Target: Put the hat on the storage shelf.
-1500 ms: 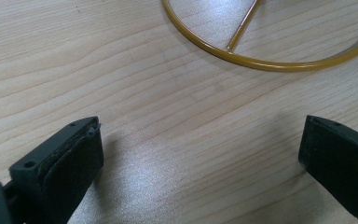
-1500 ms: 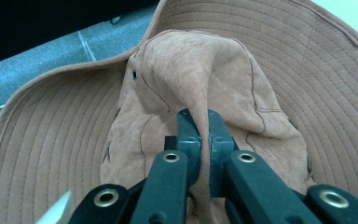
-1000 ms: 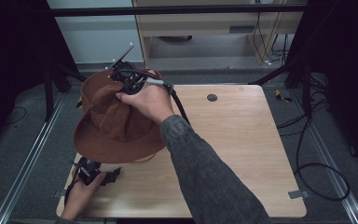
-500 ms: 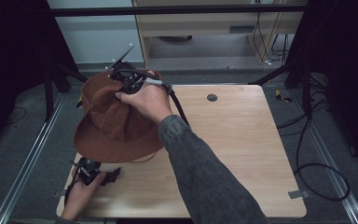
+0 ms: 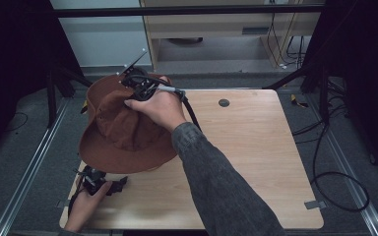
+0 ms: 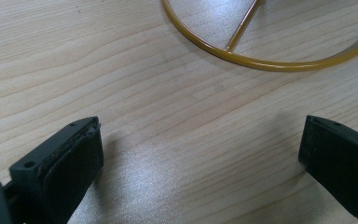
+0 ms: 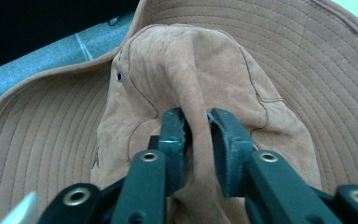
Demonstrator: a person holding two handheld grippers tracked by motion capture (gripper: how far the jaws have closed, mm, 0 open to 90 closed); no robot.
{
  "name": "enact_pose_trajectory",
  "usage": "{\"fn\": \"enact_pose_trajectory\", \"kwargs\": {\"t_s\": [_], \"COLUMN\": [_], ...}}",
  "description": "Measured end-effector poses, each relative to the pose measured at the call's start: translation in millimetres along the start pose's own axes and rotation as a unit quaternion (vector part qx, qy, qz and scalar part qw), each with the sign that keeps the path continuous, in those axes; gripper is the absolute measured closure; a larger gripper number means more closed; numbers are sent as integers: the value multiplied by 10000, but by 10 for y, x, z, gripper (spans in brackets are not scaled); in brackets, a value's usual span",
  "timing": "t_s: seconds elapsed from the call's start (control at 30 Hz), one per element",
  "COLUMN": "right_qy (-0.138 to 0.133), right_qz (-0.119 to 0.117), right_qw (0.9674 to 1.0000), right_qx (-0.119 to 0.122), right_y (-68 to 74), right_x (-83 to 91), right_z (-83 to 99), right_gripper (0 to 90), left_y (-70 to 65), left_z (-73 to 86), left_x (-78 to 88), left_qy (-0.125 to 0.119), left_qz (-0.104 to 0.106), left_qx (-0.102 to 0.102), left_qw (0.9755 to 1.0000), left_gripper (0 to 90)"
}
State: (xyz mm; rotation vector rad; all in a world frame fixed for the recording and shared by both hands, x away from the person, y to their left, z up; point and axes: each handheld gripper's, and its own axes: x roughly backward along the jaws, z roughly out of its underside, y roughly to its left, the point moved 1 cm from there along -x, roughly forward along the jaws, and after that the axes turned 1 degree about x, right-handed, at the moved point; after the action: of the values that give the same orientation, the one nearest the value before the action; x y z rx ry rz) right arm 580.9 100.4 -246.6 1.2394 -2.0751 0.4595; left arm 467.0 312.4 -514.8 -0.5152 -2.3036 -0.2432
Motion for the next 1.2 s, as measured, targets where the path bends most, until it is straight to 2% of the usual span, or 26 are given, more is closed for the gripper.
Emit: {"fn": "enact_pose_trajectory", "kwargs": {"t_s": [0.13,0.17,0.33,0.47,0.57,0.83,1.1,1.2], "right_qy": [-16,-19,-17,-33,-102,-194,-472,-632], "right_qz": [13,22,19,23,36,101,186,230], "right_qw": [10000,10000,10000,9999,9999,9996,9987,9977], "right_qx": [31,35,66,93,128,151,93,44], "right_y": [18,30,47,63,94,86,64,41], "right_x": [-2,-4,-7,15,65,126,329,489], "right_z": [6,11,22,27,41,89,138,207], "right_gripper": [669,629,547,514,443,360,262,227], "left_y": [1,0,-2,-2,0,0,-2,-3], "left_z": [0,0,1,0,-1,0,0,1], "left_x": [0,0,0,-1,-1,-1,-2,0], "left_qy": [2,0,-1,-1,0,1,-2,0], "left_qz": [-1,-1,6,10,12,10,17,20], "left_qx": [-4,-2,14,12,-2,0,11,9], "left_qw": [10000,10000,10000,10000,10000,10000,10000,10000], "left_gripper": [0,0,0,0,0,0,0,0]}}
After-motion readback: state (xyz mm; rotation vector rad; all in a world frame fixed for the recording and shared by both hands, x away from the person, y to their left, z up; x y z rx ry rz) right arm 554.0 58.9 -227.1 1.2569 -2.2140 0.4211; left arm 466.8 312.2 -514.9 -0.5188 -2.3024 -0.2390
